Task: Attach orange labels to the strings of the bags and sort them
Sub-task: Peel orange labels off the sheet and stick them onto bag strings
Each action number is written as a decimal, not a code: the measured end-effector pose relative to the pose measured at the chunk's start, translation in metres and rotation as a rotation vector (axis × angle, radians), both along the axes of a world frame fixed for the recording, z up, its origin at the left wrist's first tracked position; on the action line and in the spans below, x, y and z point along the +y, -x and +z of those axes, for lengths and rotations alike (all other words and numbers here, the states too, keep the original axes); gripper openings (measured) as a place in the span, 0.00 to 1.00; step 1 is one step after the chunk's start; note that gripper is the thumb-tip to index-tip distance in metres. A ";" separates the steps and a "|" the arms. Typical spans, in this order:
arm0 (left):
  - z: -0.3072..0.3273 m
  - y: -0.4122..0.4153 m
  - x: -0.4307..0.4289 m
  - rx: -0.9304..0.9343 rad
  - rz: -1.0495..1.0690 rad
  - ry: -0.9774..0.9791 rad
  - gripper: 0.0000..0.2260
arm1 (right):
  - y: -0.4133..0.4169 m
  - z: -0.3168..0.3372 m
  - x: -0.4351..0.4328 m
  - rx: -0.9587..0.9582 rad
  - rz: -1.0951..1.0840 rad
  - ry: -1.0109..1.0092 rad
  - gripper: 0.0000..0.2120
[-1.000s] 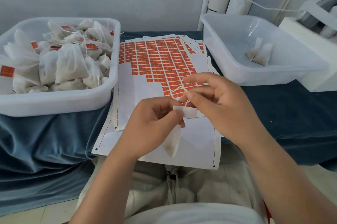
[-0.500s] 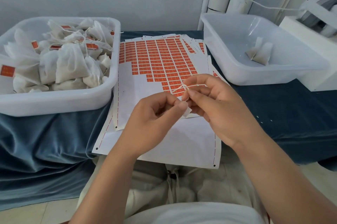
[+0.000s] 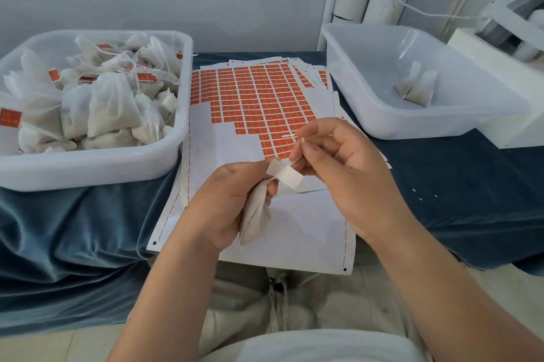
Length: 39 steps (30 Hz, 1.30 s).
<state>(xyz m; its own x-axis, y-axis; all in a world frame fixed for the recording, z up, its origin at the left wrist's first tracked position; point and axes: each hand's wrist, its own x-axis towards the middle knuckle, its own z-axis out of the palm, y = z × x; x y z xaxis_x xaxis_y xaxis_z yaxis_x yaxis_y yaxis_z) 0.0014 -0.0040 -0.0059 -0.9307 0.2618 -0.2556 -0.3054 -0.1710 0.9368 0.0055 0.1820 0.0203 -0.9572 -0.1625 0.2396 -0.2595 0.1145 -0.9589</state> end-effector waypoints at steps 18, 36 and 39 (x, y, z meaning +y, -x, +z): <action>-0.004 0.003 0.000 0.004 -0.042 0.006 0.16 | 0.003 -0.004 -0.001 0.010 -0.011 0.006 0.11; -0.009 -0.006 0.015 0.303 0.271 0.072 0.12 | 0.005 -0.020 -0.005 -0.029 0.080 -0.415 0.10; -0.008 -0.004 0.013 0.297 0.210 0.042 0.11 | 0.005 -0.021 -0.005 0.111 0.107 -0.432 0.09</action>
<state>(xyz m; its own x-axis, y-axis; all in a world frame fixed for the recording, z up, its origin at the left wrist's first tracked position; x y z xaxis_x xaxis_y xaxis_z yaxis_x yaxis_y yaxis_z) 0.0057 0.0086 -0.0140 -0.9983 0.0523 0.0275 0.0188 -0.1604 0.9869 0.0006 0.1775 -0.0009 -0.9019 -0.3667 0.2282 -0.3901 0.4649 -0.7948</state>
